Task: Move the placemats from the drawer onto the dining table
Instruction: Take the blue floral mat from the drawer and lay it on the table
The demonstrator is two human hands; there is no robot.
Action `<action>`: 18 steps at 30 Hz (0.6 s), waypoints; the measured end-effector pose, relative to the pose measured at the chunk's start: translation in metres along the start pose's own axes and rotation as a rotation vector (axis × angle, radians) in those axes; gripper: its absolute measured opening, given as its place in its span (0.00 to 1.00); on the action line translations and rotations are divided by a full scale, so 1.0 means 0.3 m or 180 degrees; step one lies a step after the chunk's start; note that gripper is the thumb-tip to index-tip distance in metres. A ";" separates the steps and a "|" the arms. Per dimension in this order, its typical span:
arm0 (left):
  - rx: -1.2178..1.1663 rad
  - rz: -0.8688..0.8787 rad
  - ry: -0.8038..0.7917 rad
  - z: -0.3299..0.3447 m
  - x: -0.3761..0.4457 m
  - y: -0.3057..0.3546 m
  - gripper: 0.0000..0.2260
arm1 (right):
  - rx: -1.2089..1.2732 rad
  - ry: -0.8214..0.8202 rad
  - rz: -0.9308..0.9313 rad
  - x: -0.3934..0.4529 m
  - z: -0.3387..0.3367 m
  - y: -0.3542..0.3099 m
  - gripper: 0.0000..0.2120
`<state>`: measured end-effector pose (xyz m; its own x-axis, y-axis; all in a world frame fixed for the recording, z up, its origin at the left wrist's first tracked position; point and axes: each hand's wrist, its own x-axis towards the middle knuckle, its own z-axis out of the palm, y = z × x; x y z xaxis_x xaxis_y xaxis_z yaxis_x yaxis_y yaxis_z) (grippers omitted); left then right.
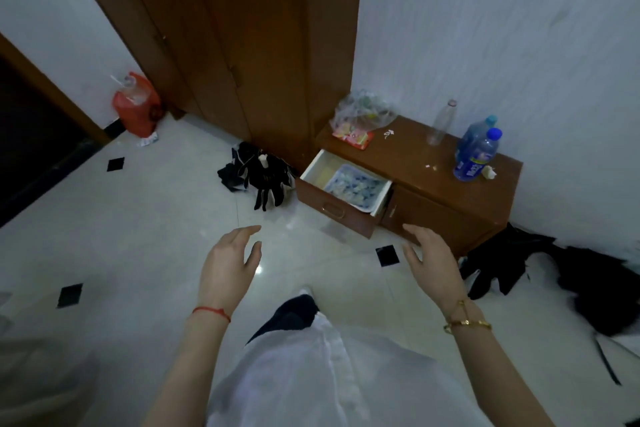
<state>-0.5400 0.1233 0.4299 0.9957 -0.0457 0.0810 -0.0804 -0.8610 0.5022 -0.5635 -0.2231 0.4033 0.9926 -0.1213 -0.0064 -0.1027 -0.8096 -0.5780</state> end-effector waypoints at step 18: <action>-0.0064 0.0767 -0.0827 0.413 1.206 0.034 0.13 | 0.0340 0.0110 0.1278 0.864 0.236 0.150 0.17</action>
<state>-0.1748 0.0353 0.3577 0.9264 -0.3760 -0.0213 -0.3128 -0.7997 0.5125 -0.3062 -0.2504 0.3178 0.8721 -0.4360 -0.2220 -0.4720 -0.6301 -0.6166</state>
